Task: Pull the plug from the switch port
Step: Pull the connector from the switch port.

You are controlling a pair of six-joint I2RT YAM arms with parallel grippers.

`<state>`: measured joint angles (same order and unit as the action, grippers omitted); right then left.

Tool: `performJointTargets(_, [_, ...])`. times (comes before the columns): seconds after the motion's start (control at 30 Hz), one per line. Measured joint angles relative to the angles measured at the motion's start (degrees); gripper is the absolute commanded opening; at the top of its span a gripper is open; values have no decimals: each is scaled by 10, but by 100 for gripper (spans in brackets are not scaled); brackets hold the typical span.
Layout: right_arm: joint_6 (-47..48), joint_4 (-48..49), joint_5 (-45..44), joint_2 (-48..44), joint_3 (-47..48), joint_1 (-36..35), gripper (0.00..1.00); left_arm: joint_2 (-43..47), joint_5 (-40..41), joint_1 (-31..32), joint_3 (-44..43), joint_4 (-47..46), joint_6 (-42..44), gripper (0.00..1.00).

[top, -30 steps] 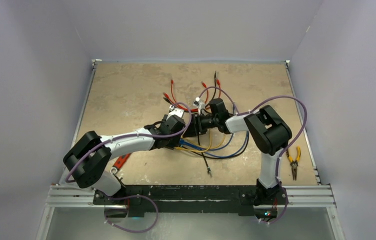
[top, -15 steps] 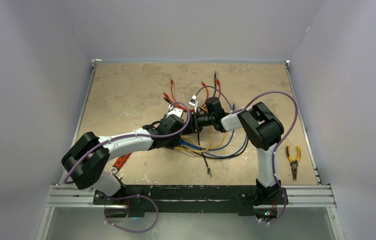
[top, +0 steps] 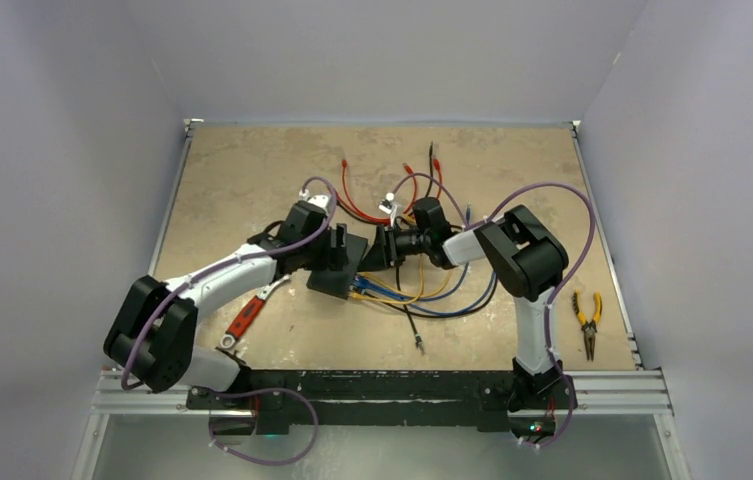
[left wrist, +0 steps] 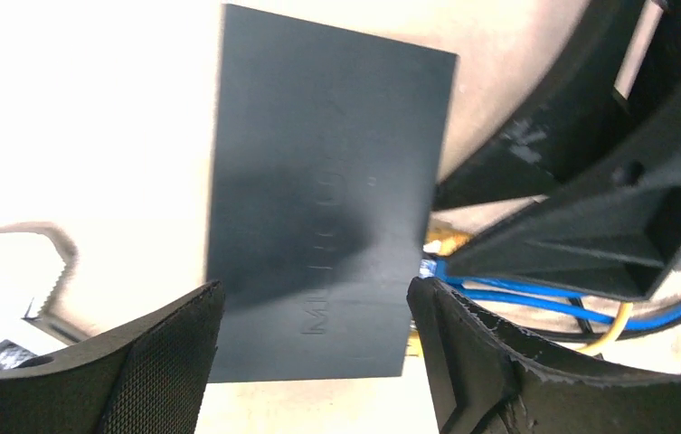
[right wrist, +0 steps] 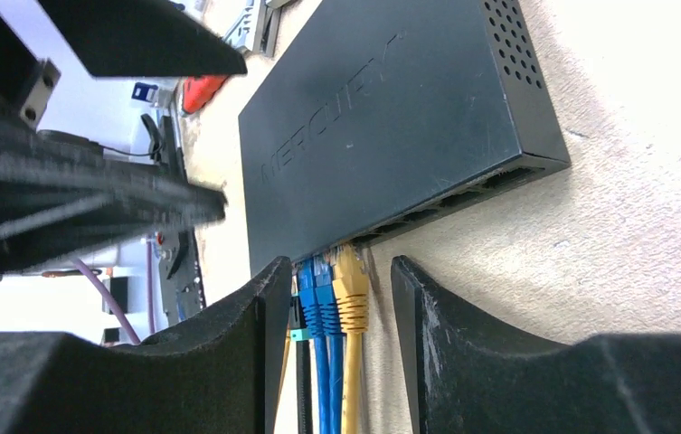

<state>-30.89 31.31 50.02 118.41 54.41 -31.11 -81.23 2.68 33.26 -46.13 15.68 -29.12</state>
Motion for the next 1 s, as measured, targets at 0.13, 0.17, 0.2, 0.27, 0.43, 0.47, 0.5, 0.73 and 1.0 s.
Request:
performJointTargets(0.13, [-2,12,0,-2,-10,0,47,0,-21,-54,0,6,4,75])
performJointTargets(0.17, [-2,14,1,-3,-13,0,47,-5,-28,-65,1,6,5,73])
performJointTargets(0.2, [-3,17,3,-3,-16,0,46,-14,-35,-79,2,6,5,72])
performJointTargets(0.27, [-7,21,5,-3,-19,0,45,-33,-43,-96,8,2,7,69])
performJointTargets(0.43, [-27,37,17,6,-21,-5,42,-63,-95,-103,23,-38,0,51])
performJointTargets(0.47, [-36,46,23,11,-21,-7,42,-66,-102,-103,26,-50,0,47])
performJointTargets(0.5, [-45,57,27,15,-21,-7,42,-66,-105,-105,29,-62,0,44])
performJointTargets(0.73, [-108,104,38,31,-21,-5,37,-59,-130,-118,61,-118,2,32])
performJointTargets(1.0, [-155,132,38,50,-19,-3,28,-51,-136,-120,80,-146,2,26])
